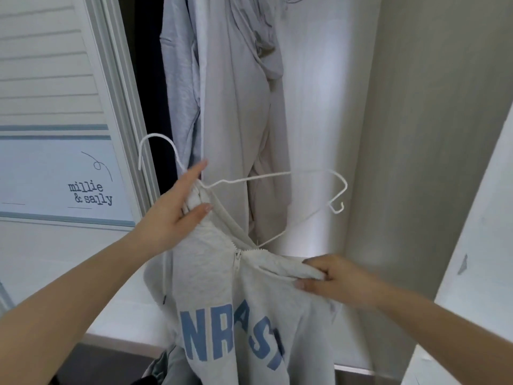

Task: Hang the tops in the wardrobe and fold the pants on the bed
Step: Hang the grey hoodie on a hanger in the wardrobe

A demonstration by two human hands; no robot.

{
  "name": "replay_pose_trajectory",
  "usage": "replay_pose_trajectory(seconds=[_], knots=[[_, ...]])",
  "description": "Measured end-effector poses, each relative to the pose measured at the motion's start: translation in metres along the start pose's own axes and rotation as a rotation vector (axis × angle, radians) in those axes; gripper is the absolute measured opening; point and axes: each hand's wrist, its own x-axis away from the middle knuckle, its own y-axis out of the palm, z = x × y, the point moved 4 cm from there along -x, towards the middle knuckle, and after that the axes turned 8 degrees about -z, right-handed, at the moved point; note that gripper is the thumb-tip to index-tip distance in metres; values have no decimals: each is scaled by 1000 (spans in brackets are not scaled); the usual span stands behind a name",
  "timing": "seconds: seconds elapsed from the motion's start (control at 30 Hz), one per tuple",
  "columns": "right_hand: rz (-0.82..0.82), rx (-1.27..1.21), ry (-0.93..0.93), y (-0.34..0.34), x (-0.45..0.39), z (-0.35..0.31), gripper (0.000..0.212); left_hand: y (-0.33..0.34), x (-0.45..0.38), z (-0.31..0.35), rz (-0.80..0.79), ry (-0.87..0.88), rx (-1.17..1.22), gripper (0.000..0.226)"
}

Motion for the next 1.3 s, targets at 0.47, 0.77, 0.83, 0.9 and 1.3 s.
replay_pose_trajectory(seconds=[0.47, 0.77, 0.83, 0.9, 1.3], knots=[[-90, 983, -49, -75, 32, 0, 24, 38, 22, 3, -293, 152, -42, 43], [-38, 934, -185, -74, -18, -57, 30, 98, -11, 59, -517, 328, -95, 26], [-225, 651, 59, -69, -21, -47, 45, 94, -19, 68, -405, 342, -47, 23], [-466, 169, 238, -63, -8, -35, 51, 87, -22, 67, -306, 294, -11, 25], [-235, -157, 117, -45, 18, -32, 24, 83, -16, 80, -136, 444, -68, 21]])
